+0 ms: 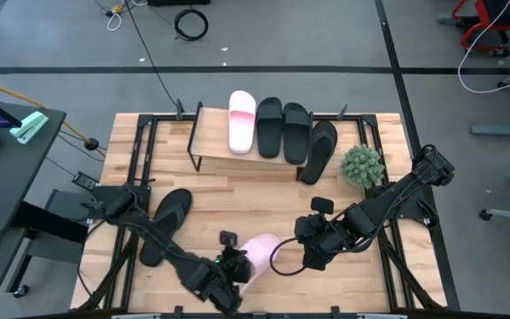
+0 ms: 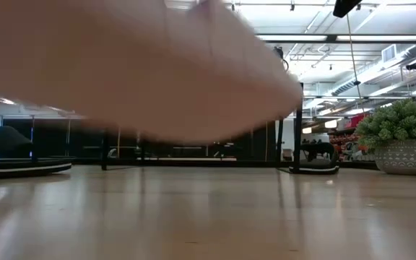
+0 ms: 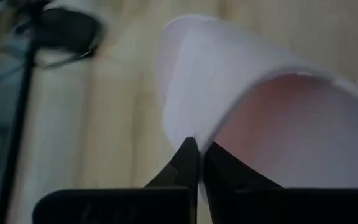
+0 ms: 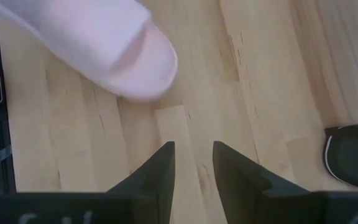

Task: Pick and place slides into the shelf
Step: Put the left pink slide on the shelf

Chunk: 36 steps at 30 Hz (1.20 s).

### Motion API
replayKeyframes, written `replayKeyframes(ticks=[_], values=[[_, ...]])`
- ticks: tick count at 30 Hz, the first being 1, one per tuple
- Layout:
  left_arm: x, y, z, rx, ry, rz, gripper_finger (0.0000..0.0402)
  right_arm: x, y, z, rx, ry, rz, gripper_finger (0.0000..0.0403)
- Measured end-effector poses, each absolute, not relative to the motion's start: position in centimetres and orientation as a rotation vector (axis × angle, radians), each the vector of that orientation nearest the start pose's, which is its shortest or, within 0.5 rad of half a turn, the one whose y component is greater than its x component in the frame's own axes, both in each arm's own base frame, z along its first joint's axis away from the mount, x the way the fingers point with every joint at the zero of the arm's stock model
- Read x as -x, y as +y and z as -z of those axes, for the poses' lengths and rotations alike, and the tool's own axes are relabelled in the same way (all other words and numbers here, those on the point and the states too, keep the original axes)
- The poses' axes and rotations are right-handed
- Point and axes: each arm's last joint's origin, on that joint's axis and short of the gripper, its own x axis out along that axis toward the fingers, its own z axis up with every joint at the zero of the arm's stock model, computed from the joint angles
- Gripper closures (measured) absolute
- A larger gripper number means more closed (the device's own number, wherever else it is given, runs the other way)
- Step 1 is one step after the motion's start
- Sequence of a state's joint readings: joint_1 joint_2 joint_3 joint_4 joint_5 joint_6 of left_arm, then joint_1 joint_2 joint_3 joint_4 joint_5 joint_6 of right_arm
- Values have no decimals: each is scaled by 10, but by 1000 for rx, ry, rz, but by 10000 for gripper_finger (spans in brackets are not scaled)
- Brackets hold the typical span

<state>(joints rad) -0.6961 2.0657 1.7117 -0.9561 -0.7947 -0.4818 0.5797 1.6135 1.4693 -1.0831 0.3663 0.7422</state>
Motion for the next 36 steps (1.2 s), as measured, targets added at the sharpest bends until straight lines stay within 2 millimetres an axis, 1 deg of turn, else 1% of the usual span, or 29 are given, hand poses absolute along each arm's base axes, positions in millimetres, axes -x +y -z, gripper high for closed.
replayKeyframes(ticks=[3, 6, 7, 9, 11, 12, 14, 19, 23, 25, 27, 31, 34, 36], values=[[-317, -252, -256, -456, 891, -440, 389, -269, 163, -302, -111, 1068, 222, 288], [-303, -242, -295, -484, 847, -575, 390, -269, 163, -303, -120, 1055, 244, 289], [-304, -239, -304, -458, 812, -594, 390, -269, 163, -303, -119, 1049, 249, 289], [-306, -230, -322, -467, 775, -560, 390, -270, 163, -303, -115, 1039, 257, 289], [-311, -213, -339, -489, 749, -590, 390, -270, 162, -303, -110, 1033, 265, 289], [-309, -204, -345, -494, 734, -628, 390, -270, 162, -303, -108, 1025, 270, 289], [-313, -183, -352, -463, 716, -712, 390, -270, 163, -303, -110, 1015, 279, 289], [-328, -125, -366, -524, 736, -860, 390, -269, 166, -304, -122, 999, 281, 289], [-337, -68, -375, -488, 779, -1004, 390, -268, 168, -304, -110, 986, 285, 289], [-339, -39, -378, -459, 807, -1078, 390, -268, 169, -304, -101, 977, 289, 289], [-339, -13, -380, -472, 850, -1134, 390, -268, 169, -304, -92, 967, 299, 289], [-338, 27, -380, -463, 944, -1200, 391, -266, 169, -304, -65, 955, 313, 290], [-335, 52, -379, -402, 992, -1235, 391, -266, 168, -305, -47, 938, 333, 290], [-333, 66, -379, -394, 1029, -1251, 391, -266, 168, -305, -45, 936, 336, 290]])
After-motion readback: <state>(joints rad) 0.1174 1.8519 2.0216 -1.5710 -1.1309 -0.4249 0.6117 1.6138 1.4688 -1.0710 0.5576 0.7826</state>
